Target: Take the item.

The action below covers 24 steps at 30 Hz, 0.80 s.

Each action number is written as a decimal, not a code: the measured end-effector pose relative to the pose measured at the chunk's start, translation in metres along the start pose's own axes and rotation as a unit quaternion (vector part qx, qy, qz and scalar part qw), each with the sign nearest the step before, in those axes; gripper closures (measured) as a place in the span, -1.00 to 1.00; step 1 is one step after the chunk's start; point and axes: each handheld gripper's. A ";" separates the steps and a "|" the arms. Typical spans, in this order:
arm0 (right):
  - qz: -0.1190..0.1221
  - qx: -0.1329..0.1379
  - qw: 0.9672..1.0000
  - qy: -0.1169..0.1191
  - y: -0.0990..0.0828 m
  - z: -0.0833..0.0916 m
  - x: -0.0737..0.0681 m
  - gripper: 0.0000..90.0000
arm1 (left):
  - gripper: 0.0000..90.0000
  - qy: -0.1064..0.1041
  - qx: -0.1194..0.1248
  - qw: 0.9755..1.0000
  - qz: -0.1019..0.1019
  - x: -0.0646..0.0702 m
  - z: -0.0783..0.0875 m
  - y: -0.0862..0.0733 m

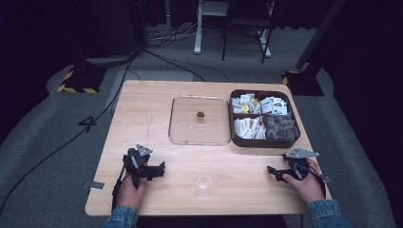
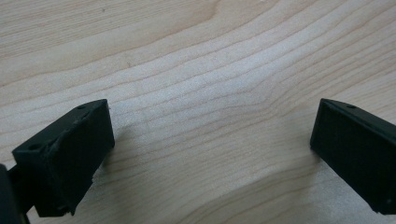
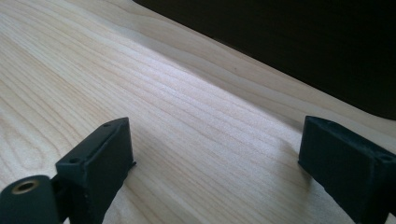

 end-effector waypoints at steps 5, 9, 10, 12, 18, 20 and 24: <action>-0.004 -0.002 1.000 -0.005 0.000 0.001 -0.001 -0.78 | -1.00 0.000 0.000 1.000 -0.001 0.000 0.000 0.000; -0.004 -0.002 1.000 -0.005 0.000 0.001 -0.001 -0.78 | -1.00 -0.001 0.000 1.000 -0.001 0.000 0.000 0.000; -0.002 -0.001 1.000 -0.003 -0.001 0.001 0.000 -0.75 | -1.00 -0.001 0.000 1.000 -0.001 0.000 0.000 0.000; -0.003 0.000 1.000 0.000 -0.001 0.002 0.000 -0.69 | -1.00 -0.001 0.000 1.000 -0.001 0.000 0.000 0.000; -0.035 0.002 0.999 0.014 0.008 0.015 0.014 -0.47 | -1.00 -0.002 0.000 1.000 -0.004 -0.001 -0.001 0.001; -0.043 0.007 0.999 0.010 0.011 0.020 0.016 -0.46 | -1.00 -0.003 0.000 1.000 -0.006 -0.001 -0.001 0.001; -0.062 0.017 0.998 0.015 0.016 0.027 0.024 -0.36 | -1.00 -0.003 0.000 1.000 -0.007 -0.001 -0.001 0.001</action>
Point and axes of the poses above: each handheld gripper's, and its own axes: z roughly backward along the jaws, y roughly out of its top, x roughly to its right, and after that the axes turned 14 degrees about -y, right-handed
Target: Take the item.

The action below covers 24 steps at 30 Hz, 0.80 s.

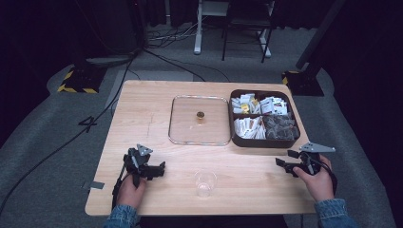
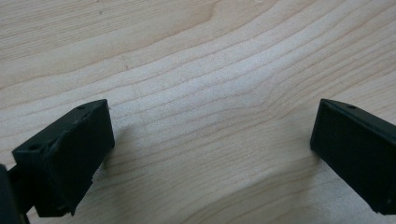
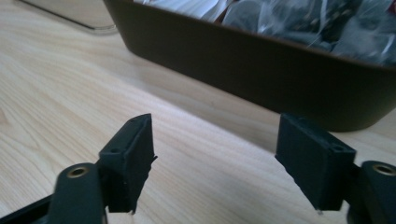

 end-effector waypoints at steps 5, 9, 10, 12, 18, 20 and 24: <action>-0.016 0.011 1.000 -0.014 0.011 0.005 0.007 -0.29 | -1.00 0.000 0.001 1.000 0.001 0.000 0.000 0.000; -0.025 0.035 0.998 -0.050 0.025 0.010 0.009 -0.29 | -1.00 0.000 0.000 1.000 -0.002 0.000 0.000 0.000; -0.028 0.042 0.997 -0.058 0.029 0.011 0.010 -0.29 | -1.00 0.000 0.001 1.000 0.000 0.000 0.000 0.000; -0.032 0.042 0.996 -0.066 0.034 0.011 0.012 -0.28 | -1.00 0.000 0.001 1.000 0.000 0.000 0.000 0.000; -0.058 0.049 0.994 -0.083 0.048 0.008 0.020 -0.25 | -1.00 0.000 0.001 1.000 0.000 0.000 0.000 0.000; -0.070 0.052 0.992 -0.088 0.053 0.006 0.023 -0.25 | -1.00 0.000 0.001 1.000 0.000 0.000 0.000 0.000; -0.085 0.058 0.990 -0.095 0.058 0.003 0.028 -0.30 | -1.00 0.001 0.001 1.000 0.000 0.000 0.000 0.000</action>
Point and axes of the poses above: each handheld gripper's, and its own axes: z roughly backward along the jaws, y roughly out of its top, x roughly to its right, and after that the axes turned 14 degrees about -y, right-handed
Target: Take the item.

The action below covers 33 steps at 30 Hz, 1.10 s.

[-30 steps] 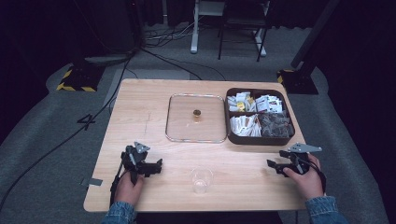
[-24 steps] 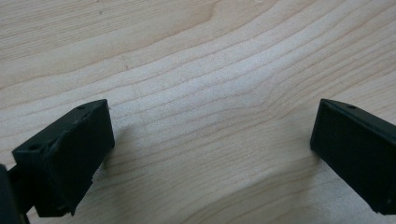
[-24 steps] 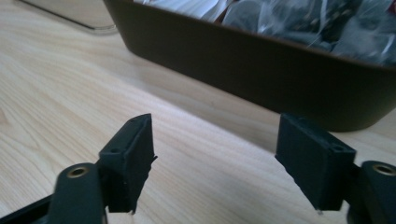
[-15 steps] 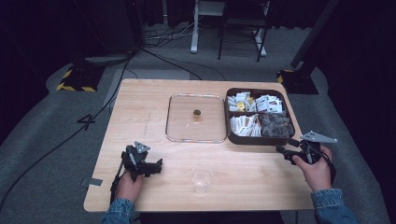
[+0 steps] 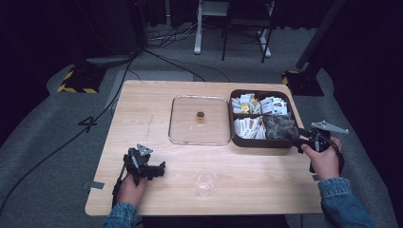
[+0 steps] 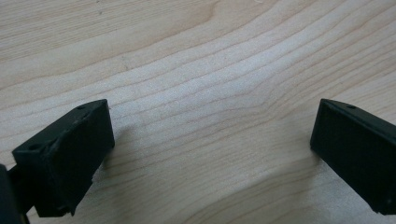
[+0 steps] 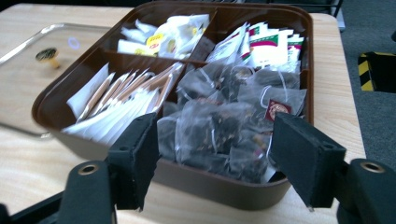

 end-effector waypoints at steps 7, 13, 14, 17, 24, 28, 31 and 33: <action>-0.031 0.000 0.999 -0.010 0.005 -0.008 0.003 -0.35 | -1.00 -0.001 0.000 1.000 0.001 0.000 0.000 0.000; -0.017 -0.015 1.000 -0.014 0.007 -0.018 0.004 -0.38 | -1.00 0.000 0.000 1.000 0.000 0.000 0.000 0.000; -0.018 -0.016 1.000 -0.015 0.007 -0.019 0.004 -0.38 | -1.00 -0.001 0.000 1.000 0.001 0.000 0.000 0.000; -0.015 -0.022 1.000 -0.016 0.006 -0.023 0.004 -0.37 | -1.00 -0.001 0.000 1.000 0.000 0.000 0.000 0.000; 0.001 -0.036 0.999 -0.013 0.005 -0.033 0.004 -0.24 | -1.00 0.000 0.000 1.000 0.001 0.000 0.000 0.000; 0.009 -0.045 0.999 -0.005 0.003 -0.040 0.000 -0.19 | -1.00 -0.001 0.000 1.000 0.002 0.000 0.000 0.000; 0.016 -0.050 0.999 -0.001 0.003 -0.044 -0.003 -0.10 | -1.00 -0.001 0.000 1.000 0.001 0.000 0.000 0.000; 0.028 -0.056 0.998 0.005 0.002 -0.048 -0.004 0.09 | -1.00 0.000 0.000 1.000 0.000 0.000 0.000 0.000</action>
Point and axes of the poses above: each handheld gripper's, and its own axes: z roughly backward along the jaws, y roughly out of its top, x roughly to its right, and after that the axes turned 14 degrees about -y, right-handed
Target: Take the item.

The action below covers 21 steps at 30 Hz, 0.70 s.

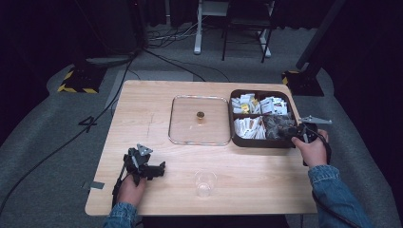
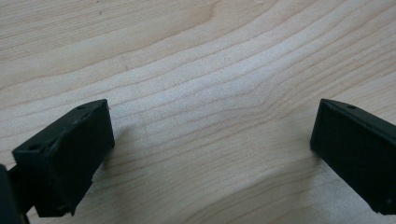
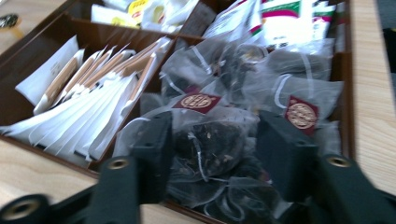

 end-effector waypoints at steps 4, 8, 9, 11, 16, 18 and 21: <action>0.020 -0.004 1.000 0.009 0.000 -0.004 -0.003 0.32 | -1.00 0.000 0.000 1.000 0.000 0.000 0.000 0.000; 0.034 -0.002 0.999 0.009 0.001 -0.003 -0.004 0.44 | -1.00 0.000 0.000 1.000 0.000 0.000 0.000 0.000; 0.038 0.000 0.999 0.009 0.001 -0.002 -0.004 0.50 | -1.00 -0.001 0.000 1.000 0.000 0.000 0.000 0.000; 0.044 0.002 0.999 0.009 0.002 -0.001 -0.004 0.59 | -1.00 -0.001 0.000 1.000 0.001 0.000 0.000 0.000; 0.052 0.011 0.999 0.003 0.003 0.003 -0.004 0.62 | -1.00 -0.001 0.000 1.000 0.001 0.000 0.000 0.000; 0.052 0.018 0.999 0.003 0.004 0.005 -0.004 0.62 | -1.00 -0.001 0.000 1.000 0.001 0.000 0.000 0.000; 0.050 0.024 0.998 0.005 0.005 0.007 -0.003 0.62 | -1.00 0.000 0.000 1.000 0.000 0.000 0.000 0.000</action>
Point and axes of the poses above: each handheld gripper's, and its own axes: z roughly backward along the jaws, y roughly out of its top, x roughly to its right, and after that the axes turned 14 degrees about -y, right-handed
